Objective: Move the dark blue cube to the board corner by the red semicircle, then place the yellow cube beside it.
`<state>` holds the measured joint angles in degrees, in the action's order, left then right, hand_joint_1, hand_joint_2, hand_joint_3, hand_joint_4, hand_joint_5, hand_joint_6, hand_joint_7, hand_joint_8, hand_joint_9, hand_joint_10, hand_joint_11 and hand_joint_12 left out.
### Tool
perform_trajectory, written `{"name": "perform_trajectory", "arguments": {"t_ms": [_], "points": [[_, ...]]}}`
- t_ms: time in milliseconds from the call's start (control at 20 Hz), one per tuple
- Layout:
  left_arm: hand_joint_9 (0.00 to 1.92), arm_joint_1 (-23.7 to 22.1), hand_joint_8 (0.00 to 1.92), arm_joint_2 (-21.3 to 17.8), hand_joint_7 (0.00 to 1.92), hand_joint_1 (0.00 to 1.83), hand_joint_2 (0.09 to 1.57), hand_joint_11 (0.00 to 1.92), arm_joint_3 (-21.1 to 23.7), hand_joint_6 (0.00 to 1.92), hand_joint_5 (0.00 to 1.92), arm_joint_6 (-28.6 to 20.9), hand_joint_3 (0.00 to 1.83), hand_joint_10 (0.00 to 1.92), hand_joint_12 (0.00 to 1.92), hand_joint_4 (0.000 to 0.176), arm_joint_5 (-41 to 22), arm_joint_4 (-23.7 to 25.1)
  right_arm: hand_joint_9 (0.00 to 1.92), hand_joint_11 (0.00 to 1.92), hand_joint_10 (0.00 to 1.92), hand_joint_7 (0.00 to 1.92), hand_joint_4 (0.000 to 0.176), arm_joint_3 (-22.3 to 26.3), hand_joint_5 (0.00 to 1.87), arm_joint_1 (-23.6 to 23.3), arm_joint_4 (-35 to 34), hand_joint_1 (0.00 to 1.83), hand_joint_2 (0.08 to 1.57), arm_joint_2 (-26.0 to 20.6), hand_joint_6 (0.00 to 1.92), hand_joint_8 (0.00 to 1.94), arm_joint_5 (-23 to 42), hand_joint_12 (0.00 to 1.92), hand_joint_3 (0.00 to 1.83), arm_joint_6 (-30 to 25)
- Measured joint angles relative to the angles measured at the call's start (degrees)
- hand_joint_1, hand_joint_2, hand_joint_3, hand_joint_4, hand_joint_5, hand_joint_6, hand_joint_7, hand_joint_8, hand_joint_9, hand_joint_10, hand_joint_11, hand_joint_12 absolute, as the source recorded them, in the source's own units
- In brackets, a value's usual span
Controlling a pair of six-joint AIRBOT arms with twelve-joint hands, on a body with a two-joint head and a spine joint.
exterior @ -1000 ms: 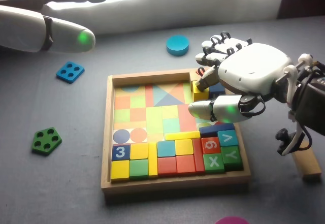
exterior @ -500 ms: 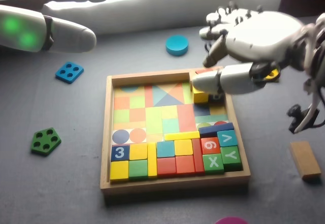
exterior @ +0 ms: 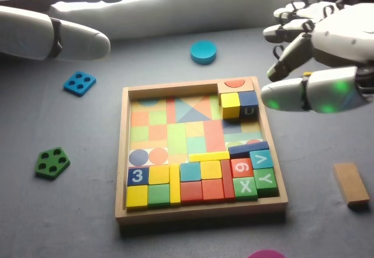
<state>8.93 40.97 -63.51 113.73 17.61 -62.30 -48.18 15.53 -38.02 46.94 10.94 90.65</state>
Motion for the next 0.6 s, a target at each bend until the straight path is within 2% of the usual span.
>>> {"name": "perform_trajectory", "arguments": {"t_ms": [50,100,150,200,250,300,350,400,450,500,600], "points": [[0.32,0.0,0.01,0.0,0.31,0.0,1.22,0.0,0.0,0.02,0.29,0.0,0.0,0.03,1.0,0.041,-0.1,0.0,0.23,0.0,0.02,0.36,0.0,1.5,0.87,-0.3,-0.7,0.0,1.14,-1.8,0.01,0.01,-1.4,0.55,0.0,0.0],[0.32,0.0,0.01,0.0,0.31,0.0,1.22,0.0,0.0,0.02,0.29,0.0,0.0,0.03,1.0,0.041,0.0,0.0,0.23,0.0,0.02,0.36,0.0,2.3,0.87,-0.6,-1.6,0.0,1.14,-2.8,0.01,0.01,-2.3,0.55,0.0,0.2],[0.48,0.0,0.02,0.0,0.47,0.0,1.22,0.08,0.0,0.04,0.43,0.0,0.0,0.06,1.16,0.03,0.0,0.0,0.43,0.0,0.09,0.5,0.0,3.1,0.9,-1.2,-3.1,0.0,1.15,-3.8,0.02,0.04,-3.2,0.96,0.0,1.3],[0.67,0.0,0.05,0.0,0.71,0.0,1.23,0.19,0.0,0.05,0.6,0.0,0.0,0.1,1.23,0.0,-0.1,0.0,0.6,0.0,0.18,0.7,0.0,3.5,0.96,-1.8,-3.8,0.0,1.17,-4.7,0.05,0.06,-4.0,1.28,0.0,1.6],[0.78,0.0,0.04,0.0,0.84,0.0,1.23,0.26,0.0,0.05,0.72,0.0,0.0,0.12,1.26,0.0,0.0,0.0,0.69,0.01,0.33,0.84,0.0,3.9,0.98,-1.8,-3.8,0.0,1.18,-5.5,0.07,0.05,-4.0,1.49,0.0,1.8],[0.86,0.0,0.12,0.0,1.07,0.0,1.24,0.38,0.0,0.11,0.92,0.0,0.0,0.54,1.5,0.0,0.0,0.1,0.72,0.3,1.09,1.06,0.0,4.2,1.03,-1.7,-4.2,0.06,1.19,-6.1,0.3,0.4,-4.0,1.75,0.0,1.9],[0.81,0.0,0.2,0.0,1.15,0.0,1.25,0.43,0.0,0.14,0.99,0.0,0.0,0.89,1.56,0.0,0.0,0.1,0.73,0.41,1.35,1.0,0.0,4.2,1.0,-1.5,-4.3,0.09,1.18,-6.1,0.55,0.81,-4.0,1.85,0.0,2.1],[0.78,0.0,0.58,0.0,1.06,0.0,1.26,0.45,0.0,0.29,0.98,0.0,0.0,1.17,1.6,0.0,0.0,0.0,0.76,0.49,1.52,0.96,0.0,4.4,0.93,-1.2,-4.3,0.12,1.18,-6.0,0.87,1.06,-3.9,1.91,0.0,2.2],[0.78,0.0,0.58,0.0,1.06,0.0,1.26,0.45,0.0,0.29,0.98,0.0,0.0,1.17,1.6,0.0,0.0,0.0,0.76,0.49,1.52,0.96,0.0,4.5,0.93,-0.9,-4.3,0.12,1.18,-5.8,0.87,1.06,-3.7,1.91,0.0,2.3],[0.79,0.0,1.07,0.0,0.94,0.02,1.27,0.5,0.0,0.83,0.86,0.0,0.0,1.39,1.59,0.0,0.0,0.0,0.77,0.53,1.63,0.92,0.0,4.5,0.83,-0.9,-4.3,0.11,1.18,-5.2,1.13,1.22,-3.6,1.92,0.0,2.4],[0.78,0.0,1.22,0.0,0.89,0.02,1.27,0.49,0.0,1.06,0.77,0.0,0.0,1.49,1.63,0.0,-0.1,0.0,0.76,0.53,1.64,0.91,0.0,4.6,0.8,-0.3,-4.4,0.09,1.19,-4.8,1.18,1.22,-1.7,1.92,0.0,2.4]]}}
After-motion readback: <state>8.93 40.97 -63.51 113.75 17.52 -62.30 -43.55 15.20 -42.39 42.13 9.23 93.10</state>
